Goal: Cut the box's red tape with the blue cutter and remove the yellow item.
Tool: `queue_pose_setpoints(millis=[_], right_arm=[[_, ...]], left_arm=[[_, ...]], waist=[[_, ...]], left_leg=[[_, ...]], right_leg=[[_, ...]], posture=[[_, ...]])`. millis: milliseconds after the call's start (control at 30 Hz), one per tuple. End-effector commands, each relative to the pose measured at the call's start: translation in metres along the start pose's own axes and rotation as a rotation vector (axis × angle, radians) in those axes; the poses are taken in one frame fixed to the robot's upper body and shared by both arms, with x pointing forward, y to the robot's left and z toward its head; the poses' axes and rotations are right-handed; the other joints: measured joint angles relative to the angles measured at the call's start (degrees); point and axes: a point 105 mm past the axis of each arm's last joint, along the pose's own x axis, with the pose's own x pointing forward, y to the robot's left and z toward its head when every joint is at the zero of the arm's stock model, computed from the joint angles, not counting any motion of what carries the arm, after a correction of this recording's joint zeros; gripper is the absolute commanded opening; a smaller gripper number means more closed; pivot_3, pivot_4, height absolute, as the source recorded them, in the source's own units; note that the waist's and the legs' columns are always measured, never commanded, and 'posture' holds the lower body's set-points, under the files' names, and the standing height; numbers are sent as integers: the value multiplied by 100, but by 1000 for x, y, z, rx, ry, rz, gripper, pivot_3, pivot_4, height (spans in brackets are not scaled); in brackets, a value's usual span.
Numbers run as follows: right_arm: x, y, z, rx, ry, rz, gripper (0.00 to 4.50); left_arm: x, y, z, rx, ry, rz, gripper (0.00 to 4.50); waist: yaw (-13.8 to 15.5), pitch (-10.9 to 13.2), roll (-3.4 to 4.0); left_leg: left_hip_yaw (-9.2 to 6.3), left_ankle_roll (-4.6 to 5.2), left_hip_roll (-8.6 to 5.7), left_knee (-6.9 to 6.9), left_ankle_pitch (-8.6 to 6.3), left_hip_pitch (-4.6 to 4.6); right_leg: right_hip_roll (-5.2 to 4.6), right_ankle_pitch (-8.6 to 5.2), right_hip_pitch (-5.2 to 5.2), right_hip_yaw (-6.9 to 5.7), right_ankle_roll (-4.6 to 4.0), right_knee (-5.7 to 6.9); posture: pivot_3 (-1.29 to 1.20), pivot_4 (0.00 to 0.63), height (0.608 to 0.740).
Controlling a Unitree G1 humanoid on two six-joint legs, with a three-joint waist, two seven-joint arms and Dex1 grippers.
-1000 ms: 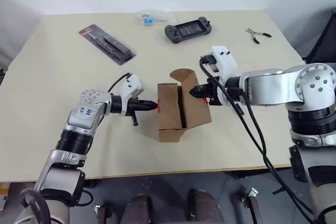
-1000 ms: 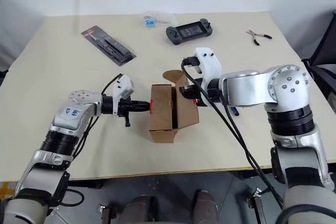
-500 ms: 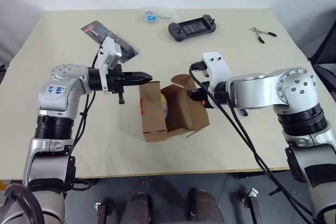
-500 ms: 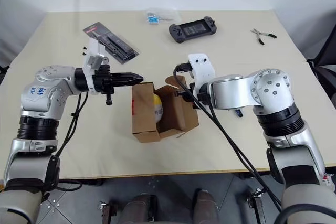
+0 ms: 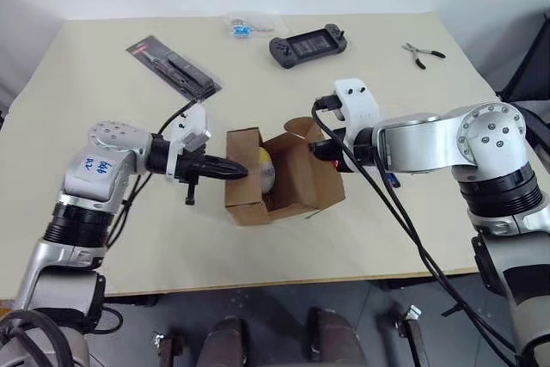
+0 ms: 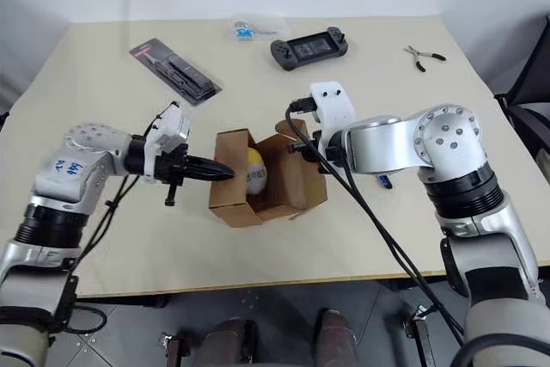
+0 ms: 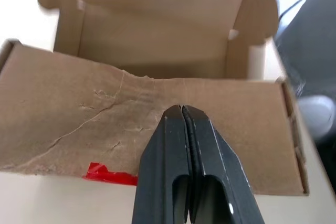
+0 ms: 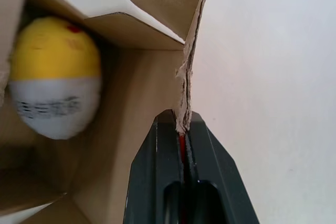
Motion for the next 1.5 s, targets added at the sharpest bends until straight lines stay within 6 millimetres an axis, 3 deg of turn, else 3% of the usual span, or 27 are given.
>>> queue_pose_setpoints(millis=[33, 200, 300, 467, 800, 900, 1000, 1067, 1200, 1267, 1400, 1500], right_arm=[[-11, -9, 13, -9, -41, -25, 10], [-15, -32, 14, 14, -40, -95, 10], [-9, -39, 3, 18, -12, -108, 10], [5, -31, -12, 10, 7, -51, 10], [10, -29, -19, -56, 1, -51, 10], [8, -31, -17, -77, -4, -60, 10], [6, -32, -14, -96, -9, -57, 10], [5, -32, -13, -101, -10, -55, 10], [6, -32, -12, -105, -13, -53, 10], [6, -32, -11, -107, -15, -52, 10], [8, -31, -9, -113, -19, -44, 10], [8, -31, -8, -115, -19, -44, 10]], left_arm=[[4, -15, -42, -77, 169, -56, 0], [-1, -21, -55, -85, 229, -53, 0], [9, -15, -62, -70, 219, 11, 0], [36, -2, -47, -64, 62, 87, 0], [36, 7, -41, -54, 27, 118, 0], [21, 16, -25, -42, -24, 145, 0], [0, 22, 27, 2, -187, 136, 0], [-5, 17, 51, 37, -253, 95, 0], [-4, 8, 73, 82, -296, 26, 0], [4, 4, 73, 109, -267, -15, 0], [27, 1, 44, 151, -88, -104, 0], [39, 15, 40, 230, -25, -71, 0]], waist=[[0, 0, 0], [79, -3, 18], [169, 8, 7], [257, 8, 4], [147, 8, 4], [146, 8, 4], [156, 8, 4], [159, 8, 4], [141, 7, 5], [138, 8, 5], [139, 8, 5], [141, 8, 5]], left_leg=[[1, 0, 0, 2, 0, 0], [3, 9, -4, 10, -5, 1], [9, 17, -5, 29, -9, -19], [11, 20, -7, 48, -11, -23], [13, 19, -5, 39, -11, -22], [13, 19, -5, 40, -11, -22], [13, 19, -5, 41, -11, -23], [9, 19, -5, 45, -10, -24], [9, 20, -8, 39, -11, -18], [8, 20, -7, 38, -11, -16], [11, 19, -8, 39, -11, -16], [11, 19, -8, 40, -11, -17]], right_leg=[[0, 0, 0, 2, 0, 0], [-5, 0, 2, 6, 0, 1], [-7, 1, -4, 6, 1, -4], [-8, 1, 1, 9, 1, -5], [-6, 1, -4, 4, 1, -1], [-7, 1, -4, 3, 1, -1], [-6, 1, -4, 3, 1, -2], [-6, 2, -2, 1, 2, -2], [-8, 5, 0, 3, 9, -2], [-6, 5, 0, 1, 9, 1], [-6, 6, 0, 4, 8, 0], [-5, 6, 0, 4, 8, 0]], posture=[[0, 150, 740], [0, 150, 740], [0, 150, 740], [0, 150, 740], [0, 150, 740], [0, 150, 740], [0, 150, 740], [0, 150, 740], [0, 150, 740], [0, 150, 740], [0, 150, 740], [0, 150, 740]])
